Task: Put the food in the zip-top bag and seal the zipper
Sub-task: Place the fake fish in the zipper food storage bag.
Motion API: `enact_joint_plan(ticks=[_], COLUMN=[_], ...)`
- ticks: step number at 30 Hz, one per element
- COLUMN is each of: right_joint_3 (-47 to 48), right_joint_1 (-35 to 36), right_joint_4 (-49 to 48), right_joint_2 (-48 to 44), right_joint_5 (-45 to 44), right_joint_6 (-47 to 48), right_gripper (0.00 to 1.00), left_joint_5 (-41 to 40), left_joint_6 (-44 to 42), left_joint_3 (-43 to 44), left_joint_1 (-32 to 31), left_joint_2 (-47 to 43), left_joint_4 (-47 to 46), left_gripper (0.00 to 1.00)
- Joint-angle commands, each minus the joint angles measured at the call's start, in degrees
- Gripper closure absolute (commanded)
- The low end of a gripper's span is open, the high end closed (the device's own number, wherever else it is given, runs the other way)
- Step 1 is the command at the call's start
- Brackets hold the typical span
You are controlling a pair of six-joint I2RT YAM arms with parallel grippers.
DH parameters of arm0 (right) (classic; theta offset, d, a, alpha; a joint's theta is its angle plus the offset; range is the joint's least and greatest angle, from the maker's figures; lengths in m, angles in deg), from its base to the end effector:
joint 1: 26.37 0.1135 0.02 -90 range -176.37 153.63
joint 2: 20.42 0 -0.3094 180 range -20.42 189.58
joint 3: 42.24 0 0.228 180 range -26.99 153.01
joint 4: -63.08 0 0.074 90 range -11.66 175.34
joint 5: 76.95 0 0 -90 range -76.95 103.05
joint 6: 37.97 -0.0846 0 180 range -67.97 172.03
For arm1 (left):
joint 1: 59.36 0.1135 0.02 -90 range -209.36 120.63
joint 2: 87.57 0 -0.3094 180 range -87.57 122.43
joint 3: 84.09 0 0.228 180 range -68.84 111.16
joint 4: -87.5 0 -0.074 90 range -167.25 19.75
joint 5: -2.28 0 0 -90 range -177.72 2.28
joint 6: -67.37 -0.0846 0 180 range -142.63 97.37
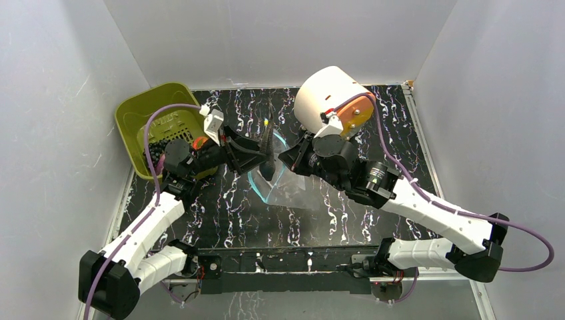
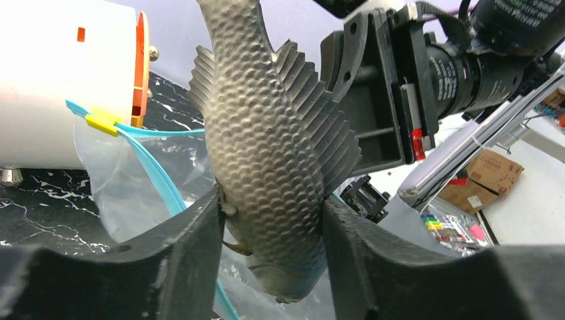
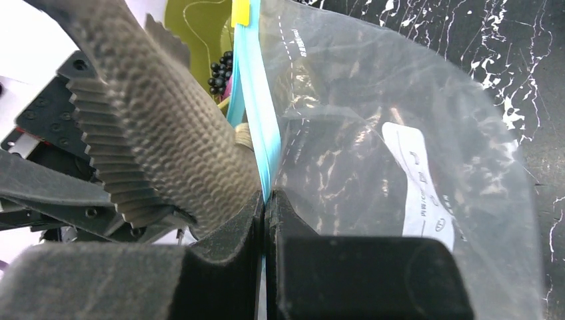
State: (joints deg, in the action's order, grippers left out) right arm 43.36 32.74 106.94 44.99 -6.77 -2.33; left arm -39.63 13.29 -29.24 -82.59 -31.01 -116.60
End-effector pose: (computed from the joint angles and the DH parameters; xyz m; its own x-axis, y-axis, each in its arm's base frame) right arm 0.1509 0.1963 0.4119 -0.6466 0.4083 -0.6443 -0.2100 0.7167 0.6650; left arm 0.1572 -0.1360 0.4146 -0.2420 -0.3225 -0.9151 0.9308 0.1892 -0.3129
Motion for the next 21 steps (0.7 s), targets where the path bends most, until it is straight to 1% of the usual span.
enact_joint_plan(ticks=[1, 3, 6, 9, 10, 11, 13, 14, 16, 17, 19, 21], right_joint_3=[0.7, 0.0, -2.1, -3.9, -4.6, -5.2, -6.2, -6.5, -6.9, -7.0, -7.3, -7.6], right_joint_1=[-0.3, -0.4, -0.3, -0.3, -0.3, -0.3, -0.4, -0.3, -0.4, -0.3, -0.3, -0.3], right_joint_4=[-4.8, -5.2, -6.8, -8.7, -9.4, -10.1, -11.4, -11.8, -12.1, -12.1, -12.0, -11.7], right_joint_2=[-2.3, -3.2, -5.2, -6.9, -7.4, -7.8, -8.5, -8.7, -9.1, -9.3, -10.0, -11.0], right_joint_5=[-1.9, -2.5, -3.2, -3.1, -2.9, -2.9, -2.9, -2.9, -2.9, -3.0, -3.2, -3.6], right_joint_6=[0.1, 0.2, 0.0, -0.6, -0.8, -1.0, -1.3, -1.4, -1.6, -1.6, -1.9, -2.2], right_gripper=[1.00, 1.00, 1.00, 1.00, 1.00, 1.00, 1.00, 1.00, 1.00, 1.00, 1.00, 1.00], left_joint_5=[2.4, 1.9, 0.4, -0.6, -0.4, -0.3, -0.2, -0.3, -0.3, -0.6, -2.4, -4.5], left_joint_6=[-3.5, -4.9, -5.6, -4.1, -3.4, -2.5, -0.5, 0.2, 0.2, -0.9, -5.4, -9.4], left_joint_3=[1.0, 2.3, 3.9, 4.1, 3.9, 3.7, 3.1, 2.9, 3.4, 4.4, 8.6, 11.9], left_joint_1=[-0.5, -0.5, -0.5, -0.5, -0.5, -0.5, -0.5, -0.5, -0.5, -0.5, -0.5, -0.5], left_joint_2=[-1.7, -2.2, -3.5, -4.5, -4.7, -4.8, -4.7, -4.6, -4.3, -4.4, -4.7, -5.2], left_joint_4=[0.7, 4.4, 8.2, 8.1, 7.1, 6.0, 3.6, 3.0, 4.0, 6.9, 16.8, 25.9], left_gripper=[0.47, 0.41, 0.36, 0.34, 0.36, 0.40, 0.51, 0.56, 0.56, 0.53, 0.42, 0.39])
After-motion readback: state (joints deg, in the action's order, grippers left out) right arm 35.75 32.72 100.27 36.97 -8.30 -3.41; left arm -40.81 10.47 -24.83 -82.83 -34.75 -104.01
